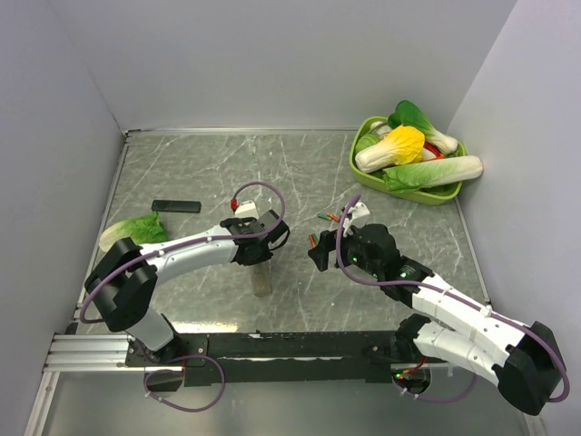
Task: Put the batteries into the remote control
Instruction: Load the battery cover into the remote control.
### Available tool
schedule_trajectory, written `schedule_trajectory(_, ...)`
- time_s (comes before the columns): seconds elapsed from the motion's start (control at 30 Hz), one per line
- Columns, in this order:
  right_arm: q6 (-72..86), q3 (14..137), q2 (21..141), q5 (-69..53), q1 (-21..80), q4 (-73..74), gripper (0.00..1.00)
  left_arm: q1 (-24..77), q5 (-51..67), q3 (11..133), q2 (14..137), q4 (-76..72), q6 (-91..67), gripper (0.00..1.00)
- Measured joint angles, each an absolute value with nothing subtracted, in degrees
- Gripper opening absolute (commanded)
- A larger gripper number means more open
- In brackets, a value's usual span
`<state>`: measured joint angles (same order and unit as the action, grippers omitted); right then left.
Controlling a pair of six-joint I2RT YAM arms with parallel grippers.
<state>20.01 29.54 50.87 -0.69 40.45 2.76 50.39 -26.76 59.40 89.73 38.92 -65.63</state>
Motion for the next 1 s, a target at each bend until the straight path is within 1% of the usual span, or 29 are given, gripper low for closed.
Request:
schedule_trajectory(0.5, 20.0, 29.5, 50.9, -1.1, 40.4, 2.7, 1.00, 50.5, -26.6, 59.3, 90.4, 39.0, -65.8, 0.01)
schedule_trajectory(0.6, 20.0, 29.5, 50.9, -1.1, 40.4, 2.7, 0.99, 50.5, -26.9, 59.3, 91.0, 38.6, -66.4, 0.05)
schedule_trajectory(0.8, 20.0, 29.5, 50.9, -1.1, 40.4, 2.7, 1.00, 50.6, -27.0, 59.2, 91.1, 38.8, -67.2, 0.05)
schedule_trajectory(0.9, 20.0, 29.5, 51.0, -1.2, 40.4, 2.6, 1.00, 50.6, -27.4, 59.2, 91.5, 38.9, -67.8, 0.12)
schedule_trajectory(0.93, 20.0, 29.5, 51.0, -1.2, 40.4, 2.6, 0.99, 50.6, -27.4, 59.2, 91.7, 38.9, -68.1, 0.16)
schedule_trajectory(1.0, 20.0, 29.5, 51.2, -1.2, 40.4, 2.6, 1.00, 50.6, -27.4, 59.2, 91.8, 38.8, -68.3, 0.20)
